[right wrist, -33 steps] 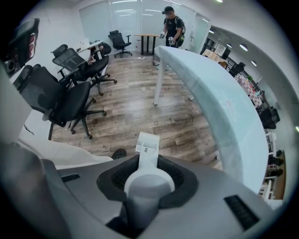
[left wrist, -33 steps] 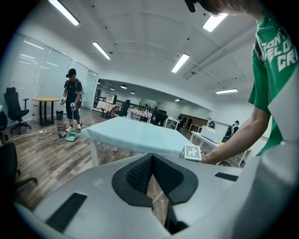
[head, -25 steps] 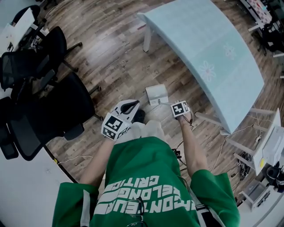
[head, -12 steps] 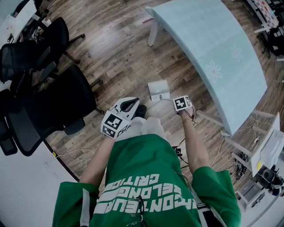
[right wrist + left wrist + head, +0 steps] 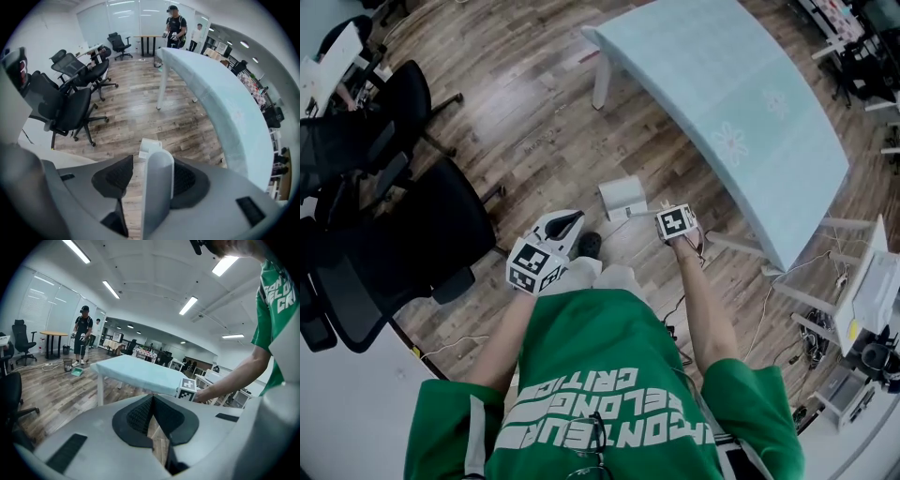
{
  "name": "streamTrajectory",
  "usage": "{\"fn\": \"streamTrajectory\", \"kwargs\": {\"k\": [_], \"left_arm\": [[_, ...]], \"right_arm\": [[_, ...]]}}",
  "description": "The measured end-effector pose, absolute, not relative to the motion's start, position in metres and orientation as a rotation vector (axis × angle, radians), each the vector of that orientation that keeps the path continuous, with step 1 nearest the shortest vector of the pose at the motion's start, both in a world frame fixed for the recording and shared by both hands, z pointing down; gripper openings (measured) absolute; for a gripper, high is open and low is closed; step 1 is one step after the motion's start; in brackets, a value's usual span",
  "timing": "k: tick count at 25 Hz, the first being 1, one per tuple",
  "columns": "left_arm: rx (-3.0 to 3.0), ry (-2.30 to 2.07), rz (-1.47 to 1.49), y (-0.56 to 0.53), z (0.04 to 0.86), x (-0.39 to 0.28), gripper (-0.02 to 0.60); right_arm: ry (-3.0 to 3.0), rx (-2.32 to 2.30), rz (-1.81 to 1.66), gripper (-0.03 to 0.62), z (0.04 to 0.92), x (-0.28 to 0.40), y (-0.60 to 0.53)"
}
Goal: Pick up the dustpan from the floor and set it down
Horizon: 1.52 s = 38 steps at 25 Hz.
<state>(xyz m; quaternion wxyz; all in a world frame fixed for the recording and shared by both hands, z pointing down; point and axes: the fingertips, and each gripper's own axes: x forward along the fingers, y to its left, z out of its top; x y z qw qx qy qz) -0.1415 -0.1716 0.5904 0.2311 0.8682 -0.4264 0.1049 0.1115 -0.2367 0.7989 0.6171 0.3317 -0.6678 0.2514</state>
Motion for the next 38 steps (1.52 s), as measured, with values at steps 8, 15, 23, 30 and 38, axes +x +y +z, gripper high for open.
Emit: {"fn": "streamTrajectory", "kwargs": {"k": [8,15,23,30,38], "left_arm": [[2.453,-1.124,0.243,-0.158,0.568,-0.106,0.002],[2.468,-1.12,0.188,-0.127,0.544,-0.063,0.002],[2.58,-1.073,0.156,-0.071,0.51,0.005,0.002],[2.605,-1.043,0.152,-0.009,0.495,0.049,0.002],[2.618,-1.022,0.197,0.055,0.495,0.073,0.002]], "right_arm": [[-1.826,1.004,0.55,0.218,0.708,0.127,-0.209],[-2.051,1.251,0.496,0.21,0.614,0.167,-0.144],[-2.096,1.488,0.52,0.015,0.55,0.229,-0.049],[-2.214,1.525,0.477,0.008,0.511,0.251,0.03],[-2.304,1.511,0.404,0.008,0.495,0.252,0.093]]}}
